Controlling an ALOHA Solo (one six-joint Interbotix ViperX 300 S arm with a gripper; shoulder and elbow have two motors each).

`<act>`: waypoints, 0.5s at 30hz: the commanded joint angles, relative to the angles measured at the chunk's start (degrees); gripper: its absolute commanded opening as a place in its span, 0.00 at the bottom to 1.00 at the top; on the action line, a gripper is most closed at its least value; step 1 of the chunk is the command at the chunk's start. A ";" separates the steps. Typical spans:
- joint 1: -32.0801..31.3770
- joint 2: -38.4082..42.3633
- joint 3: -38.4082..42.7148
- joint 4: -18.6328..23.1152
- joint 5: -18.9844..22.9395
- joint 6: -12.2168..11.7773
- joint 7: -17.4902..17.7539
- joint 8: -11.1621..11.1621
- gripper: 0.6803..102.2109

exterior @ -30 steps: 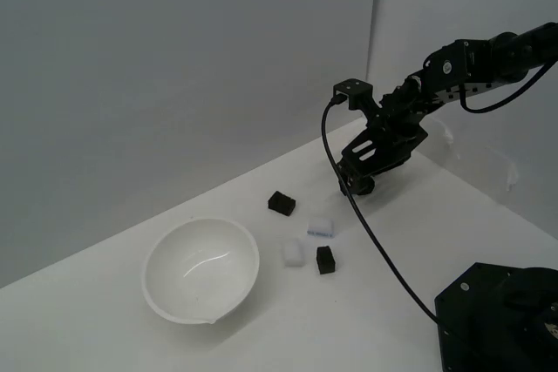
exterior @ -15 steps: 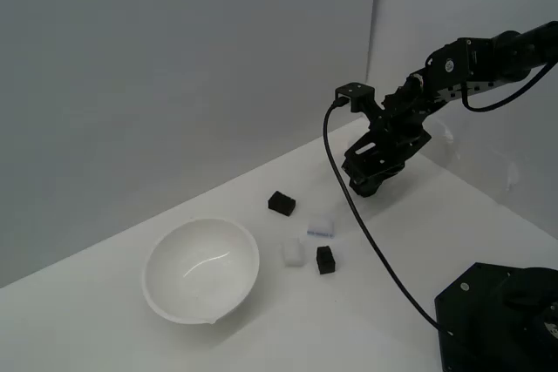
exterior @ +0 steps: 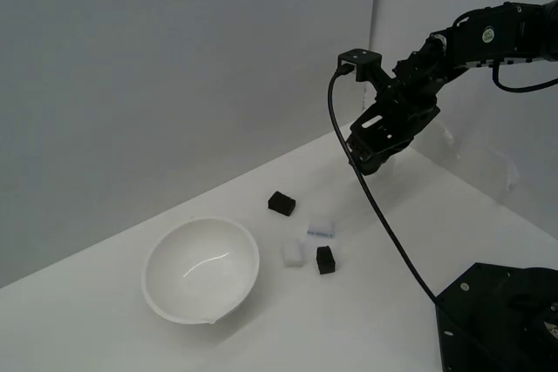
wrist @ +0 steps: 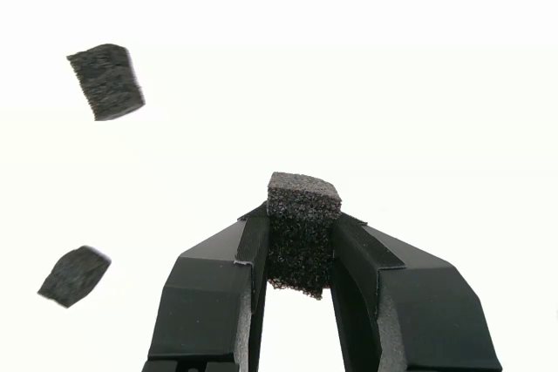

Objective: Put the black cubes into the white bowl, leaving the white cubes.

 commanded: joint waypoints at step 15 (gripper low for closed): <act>-3.08 14.24 14.59 -2.99 -3.34 -4.39 5.89 -0.35 0.02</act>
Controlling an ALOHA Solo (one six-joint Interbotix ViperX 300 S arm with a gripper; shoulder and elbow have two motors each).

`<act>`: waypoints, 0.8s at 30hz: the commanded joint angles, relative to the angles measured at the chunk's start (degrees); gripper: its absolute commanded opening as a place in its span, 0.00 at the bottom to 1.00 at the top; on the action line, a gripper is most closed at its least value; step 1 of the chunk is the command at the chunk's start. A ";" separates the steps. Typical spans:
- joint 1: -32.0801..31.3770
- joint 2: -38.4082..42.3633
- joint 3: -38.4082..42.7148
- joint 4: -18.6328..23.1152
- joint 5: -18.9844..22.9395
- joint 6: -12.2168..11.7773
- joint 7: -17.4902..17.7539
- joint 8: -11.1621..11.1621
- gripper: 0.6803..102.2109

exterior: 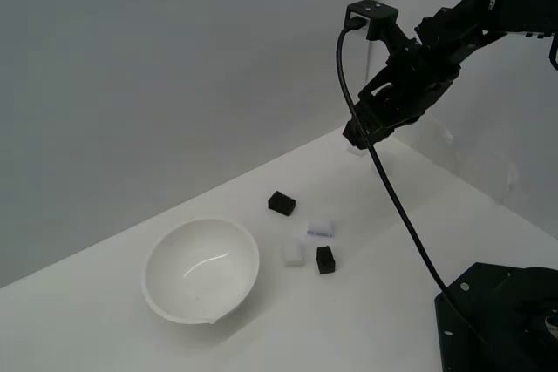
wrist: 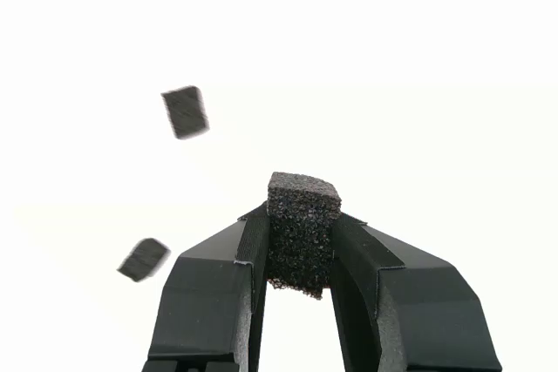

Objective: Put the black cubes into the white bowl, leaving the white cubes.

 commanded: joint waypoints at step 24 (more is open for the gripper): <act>-31.55 -0.44 -0.26 -7.21 -7.73 -5.01 -6.59 -11.16 0.02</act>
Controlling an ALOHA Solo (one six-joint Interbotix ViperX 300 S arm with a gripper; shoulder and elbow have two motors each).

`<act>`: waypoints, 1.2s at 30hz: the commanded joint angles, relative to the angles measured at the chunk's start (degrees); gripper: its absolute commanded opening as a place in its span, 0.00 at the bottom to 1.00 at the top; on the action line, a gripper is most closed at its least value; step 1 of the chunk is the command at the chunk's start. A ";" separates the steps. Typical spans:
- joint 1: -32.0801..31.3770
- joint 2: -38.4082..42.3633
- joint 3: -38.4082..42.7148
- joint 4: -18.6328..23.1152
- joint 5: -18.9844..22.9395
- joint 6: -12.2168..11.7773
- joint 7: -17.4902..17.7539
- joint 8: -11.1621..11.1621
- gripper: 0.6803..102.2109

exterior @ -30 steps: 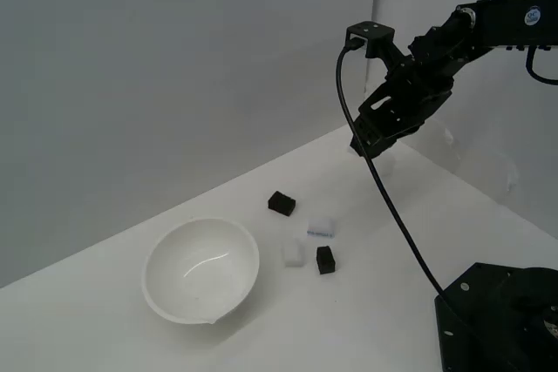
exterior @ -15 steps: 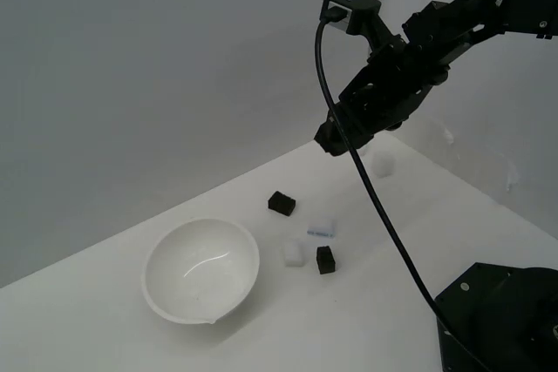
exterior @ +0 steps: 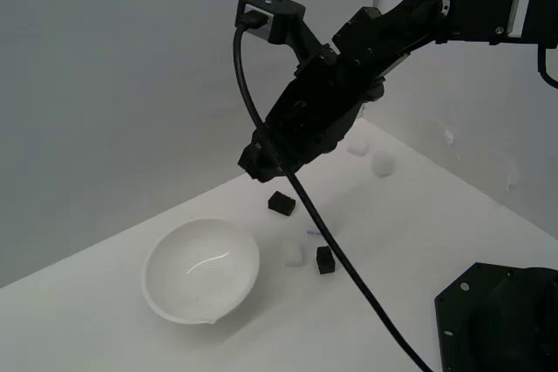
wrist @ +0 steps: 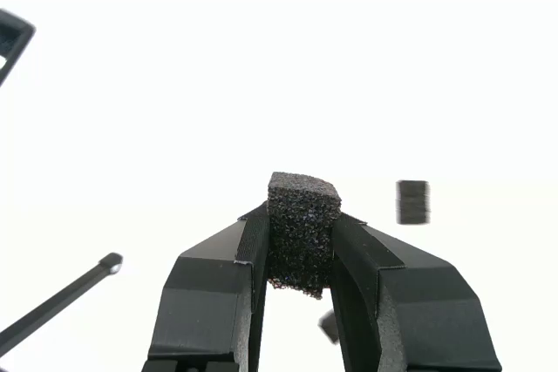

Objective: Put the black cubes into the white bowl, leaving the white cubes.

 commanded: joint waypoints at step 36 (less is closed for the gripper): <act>-7.73 -9.58 -9.23 -4.66 -5.01 -8.88 -5.54 1.93 0.91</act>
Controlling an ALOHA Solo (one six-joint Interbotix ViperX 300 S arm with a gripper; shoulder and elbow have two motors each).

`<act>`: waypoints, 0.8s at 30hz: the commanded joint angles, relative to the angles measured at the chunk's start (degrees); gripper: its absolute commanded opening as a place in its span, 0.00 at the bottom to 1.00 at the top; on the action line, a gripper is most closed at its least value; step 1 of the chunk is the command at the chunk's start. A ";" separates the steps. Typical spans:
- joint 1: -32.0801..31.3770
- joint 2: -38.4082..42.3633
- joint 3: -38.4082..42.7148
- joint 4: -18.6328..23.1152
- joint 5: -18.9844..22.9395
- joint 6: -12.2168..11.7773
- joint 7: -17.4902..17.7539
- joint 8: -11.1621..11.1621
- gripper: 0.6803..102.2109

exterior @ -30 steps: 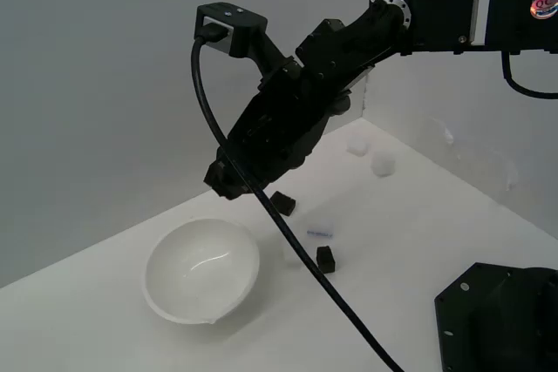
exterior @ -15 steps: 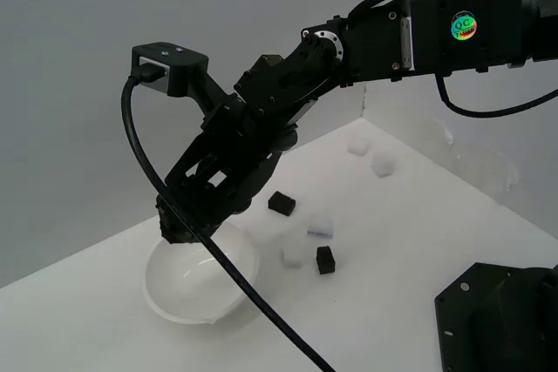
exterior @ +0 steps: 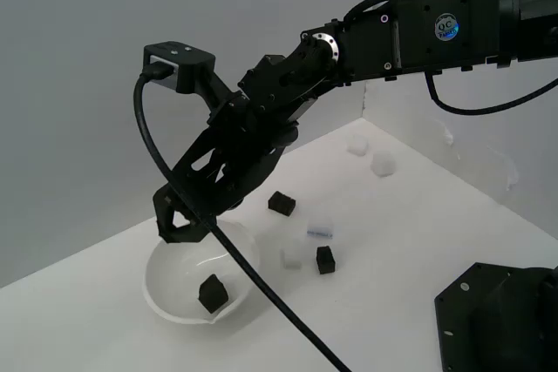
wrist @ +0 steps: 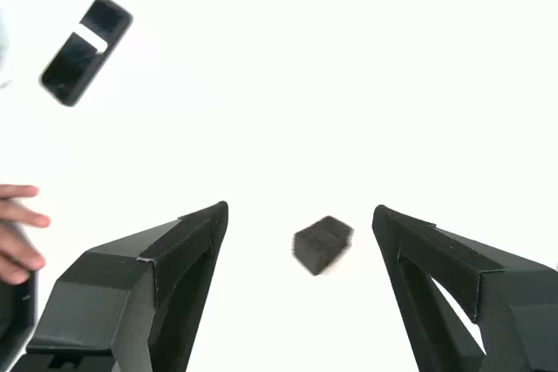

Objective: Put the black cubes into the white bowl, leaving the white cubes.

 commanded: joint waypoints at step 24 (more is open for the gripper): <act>18.98 -8.26 -8.00 7.21 6.86 6.59 -5.19 14.59 0.90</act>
